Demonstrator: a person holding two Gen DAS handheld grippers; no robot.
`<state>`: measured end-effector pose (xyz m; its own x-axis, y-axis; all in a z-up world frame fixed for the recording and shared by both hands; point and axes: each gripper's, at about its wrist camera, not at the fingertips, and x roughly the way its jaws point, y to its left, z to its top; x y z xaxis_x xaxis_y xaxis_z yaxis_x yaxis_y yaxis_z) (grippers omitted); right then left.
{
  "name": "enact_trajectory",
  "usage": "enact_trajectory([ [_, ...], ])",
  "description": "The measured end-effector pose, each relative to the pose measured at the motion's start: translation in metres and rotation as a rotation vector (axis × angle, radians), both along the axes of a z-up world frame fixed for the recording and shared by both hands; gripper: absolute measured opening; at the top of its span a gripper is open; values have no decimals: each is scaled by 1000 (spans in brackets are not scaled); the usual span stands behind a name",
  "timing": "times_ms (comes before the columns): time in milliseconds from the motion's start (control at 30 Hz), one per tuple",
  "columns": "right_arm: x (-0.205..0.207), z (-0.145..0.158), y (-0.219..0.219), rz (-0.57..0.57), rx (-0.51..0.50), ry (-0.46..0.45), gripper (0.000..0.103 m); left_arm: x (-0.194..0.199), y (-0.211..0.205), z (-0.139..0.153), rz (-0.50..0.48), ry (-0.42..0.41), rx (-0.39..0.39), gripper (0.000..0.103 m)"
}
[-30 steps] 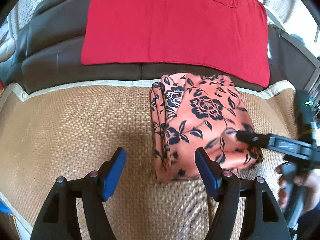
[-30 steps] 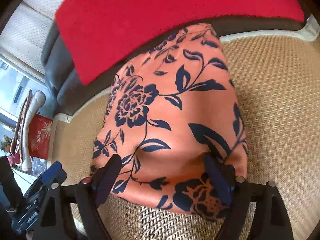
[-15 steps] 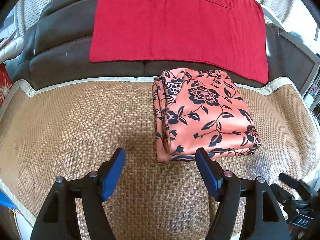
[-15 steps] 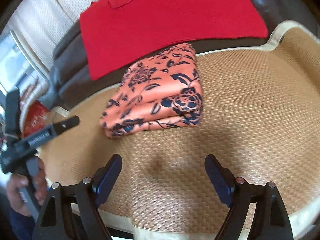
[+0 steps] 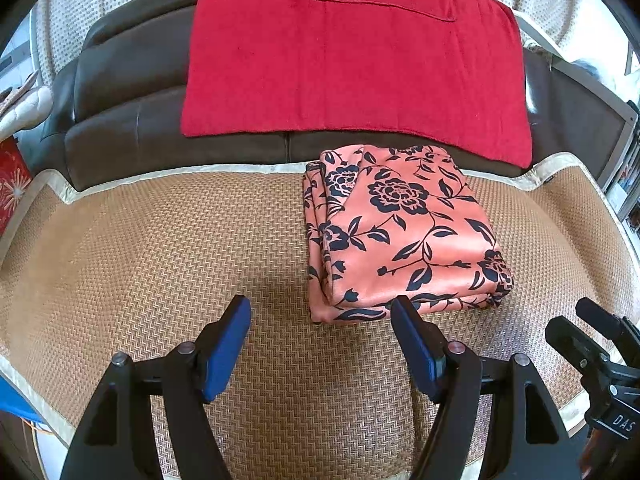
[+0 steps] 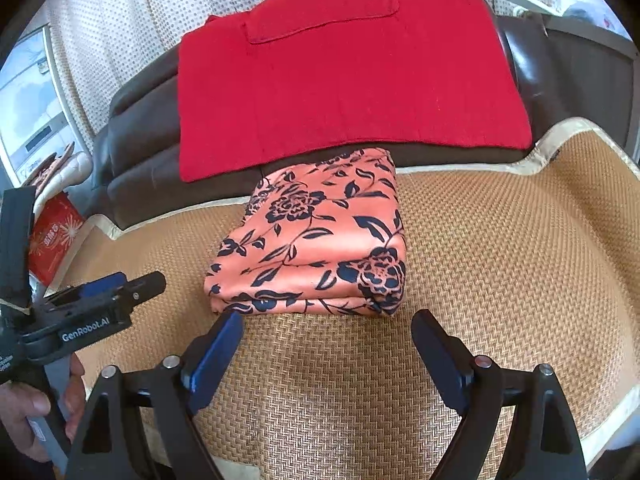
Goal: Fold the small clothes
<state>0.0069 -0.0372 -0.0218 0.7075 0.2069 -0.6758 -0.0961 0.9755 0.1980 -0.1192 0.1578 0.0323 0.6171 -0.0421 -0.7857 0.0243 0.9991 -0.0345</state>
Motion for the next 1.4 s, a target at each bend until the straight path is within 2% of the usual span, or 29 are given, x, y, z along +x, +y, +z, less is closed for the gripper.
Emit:
enact_trajectory([
  [233, 3, 15, 4, -2, -34, -42, 89, 1, -3, 4, 1, -10, -5, 73],
  [667, 16, 23, 9, -3, -71, -61, 89, 11, -3, 0, 10, -1, -7, 74],
  [767, 20, 22, 10, -2, -85, -57, 89, 13, -3, 0, 17, -3, -9, 74],
  [900, 27, 19, 9, -8, -104, -38, 89, 16, -2, 1, 31, -13, 2, 83],
  [1200, 34, 16, 8, -17, -133, -25, 89, 22, -3, 0, 47, -16, 12, 84],
  [1400, 39, 8, 7, -31, -158, 18, 89, 22, -4, -2, 48, -10, 28, 85],
])
